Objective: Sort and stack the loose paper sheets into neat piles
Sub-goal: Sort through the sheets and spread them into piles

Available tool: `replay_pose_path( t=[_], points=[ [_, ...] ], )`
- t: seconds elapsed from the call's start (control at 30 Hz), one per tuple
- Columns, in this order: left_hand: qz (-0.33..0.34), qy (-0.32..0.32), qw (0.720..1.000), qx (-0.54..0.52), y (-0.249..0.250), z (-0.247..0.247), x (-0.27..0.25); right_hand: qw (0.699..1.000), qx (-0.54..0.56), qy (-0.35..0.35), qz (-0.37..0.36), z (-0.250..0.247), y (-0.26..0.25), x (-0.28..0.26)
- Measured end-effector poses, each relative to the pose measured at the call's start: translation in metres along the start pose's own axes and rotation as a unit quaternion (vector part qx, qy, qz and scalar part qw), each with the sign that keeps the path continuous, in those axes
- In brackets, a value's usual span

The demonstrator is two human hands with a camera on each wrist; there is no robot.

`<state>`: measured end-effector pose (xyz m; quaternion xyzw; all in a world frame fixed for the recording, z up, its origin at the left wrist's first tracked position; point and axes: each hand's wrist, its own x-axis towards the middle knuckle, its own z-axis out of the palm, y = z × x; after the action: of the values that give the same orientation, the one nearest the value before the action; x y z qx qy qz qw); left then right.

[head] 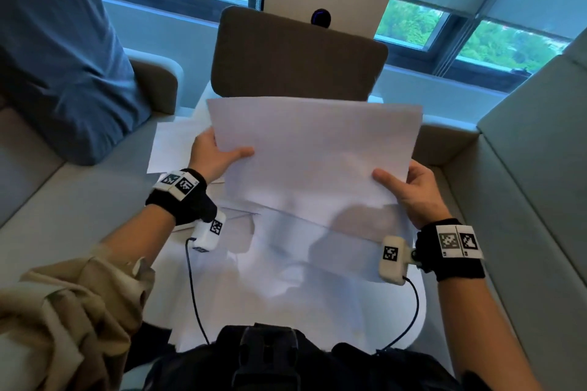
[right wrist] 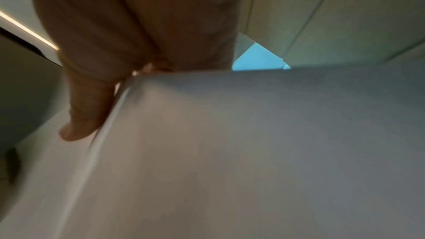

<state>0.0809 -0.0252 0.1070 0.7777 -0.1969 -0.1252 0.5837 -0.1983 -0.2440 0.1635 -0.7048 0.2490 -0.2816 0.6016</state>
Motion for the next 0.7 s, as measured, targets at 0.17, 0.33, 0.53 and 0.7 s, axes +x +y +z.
replay_pose_path(
  t=[0.17, 0.33, 0.53, 0.7],
  points=[
    [0.044, 0.111, 0.993, 0.013, 0.007, -0.021, 0.002, 0.956, -0.277, -0.079, 0.046, -0.002, 0.037, 0.006],
    [0.133, 0.174, 0.975, 0.043, 0.024, -0.045, 0.004, 0.925, -0.339, -0.172, -0.004, 0.021, 0.027, -0.004],
    [0.131, 0.216, 0.962, 0.099, 0.019, -0.075, 0.006, 0.939, -0.061, -0.337, 0.032, 0.038, -0.020, -0.018],
    [0.144, 0.226, 0.942, 0.201, 0.012, -0.103, 0.001, 0.960, 0.060, -0.249, 0.112, 0.028, 0.004, -0.014]
  ],
)
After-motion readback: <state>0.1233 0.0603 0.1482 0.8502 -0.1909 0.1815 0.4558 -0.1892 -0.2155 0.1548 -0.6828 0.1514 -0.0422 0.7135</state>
